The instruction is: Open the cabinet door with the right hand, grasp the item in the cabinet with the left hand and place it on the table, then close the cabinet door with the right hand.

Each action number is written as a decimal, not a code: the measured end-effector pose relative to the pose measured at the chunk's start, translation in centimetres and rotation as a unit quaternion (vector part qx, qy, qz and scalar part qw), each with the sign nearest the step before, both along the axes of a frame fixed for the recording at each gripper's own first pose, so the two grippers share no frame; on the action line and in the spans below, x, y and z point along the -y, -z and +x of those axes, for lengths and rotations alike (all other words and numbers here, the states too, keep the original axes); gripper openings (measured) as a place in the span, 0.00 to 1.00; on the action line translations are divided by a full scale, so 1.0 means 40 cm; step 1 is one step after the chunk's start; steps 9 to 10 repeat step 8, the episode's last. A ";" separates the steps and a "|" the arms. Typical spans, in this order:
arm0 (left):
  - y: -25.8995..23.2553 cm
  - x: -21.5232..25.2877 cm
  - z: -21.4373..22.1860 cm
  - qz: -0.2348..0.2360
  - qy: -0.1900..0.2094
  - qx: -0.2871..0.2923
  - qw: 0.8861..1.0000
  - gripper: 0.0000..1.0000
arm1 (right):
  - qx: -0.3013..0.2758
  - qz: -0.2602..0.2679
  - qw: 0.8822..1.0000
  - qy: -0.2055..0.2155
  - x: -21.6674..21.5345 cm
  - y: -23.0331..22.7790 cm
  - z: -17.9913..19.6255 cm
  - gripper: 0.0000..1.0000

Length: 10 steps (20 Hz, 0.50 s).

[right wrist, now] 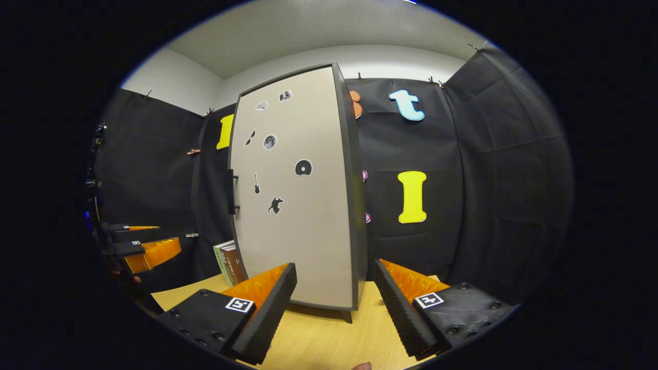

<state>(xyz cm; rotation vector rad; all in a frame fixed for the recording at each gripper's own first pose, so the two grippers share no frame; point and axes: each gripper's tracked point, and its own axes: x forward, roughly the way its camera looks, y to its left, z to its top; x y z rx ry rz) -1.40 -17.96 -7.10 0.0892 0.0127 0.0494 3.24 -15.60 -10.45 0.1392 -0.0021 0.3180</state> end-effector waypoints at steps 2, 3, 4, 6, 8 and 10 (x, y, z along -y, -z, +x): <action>0.005 0.004 -0.003 -0.003 0.000 -0.001 1.000 0.96 | 0.001 -0.002 1.000 -0.005 -0.006 0.001 -0.002 0.97; 0.009 0.004 -0.003 -0.004 -0.001 -0.003 1.000 0.96 | 0.002 -0.001 1.000 -0.008 -0.008 0.001 -0.004 0.97; 0.011 0.002 -0.006 -0.002 -0.004 -0.005 1.000 0.95 | 0.002 0.000 1.000 -0.011 -0.010 0.000 -0.006 0.97; 0.013 -0.001 -0.014 0.007 -0.012 -0.010 1.000 0.94 | 0.003 0.007 1.000 -0.019 -0.018 -0.003 -0.006 0.97; 0.018 -0.008 -0.028 0.016 -0.024 -0.016 0.999 0.94 | 0.003 0.012 0.999 -0.030 -0.029 -0.003 -0.005 0.97; 0.018 -0.008 -0.028 0.016 -0.024 -0.016 0.999 0.94 | 0.003 0.012 0.999 -0.030 -0.029 -0.003 -0.005 0.97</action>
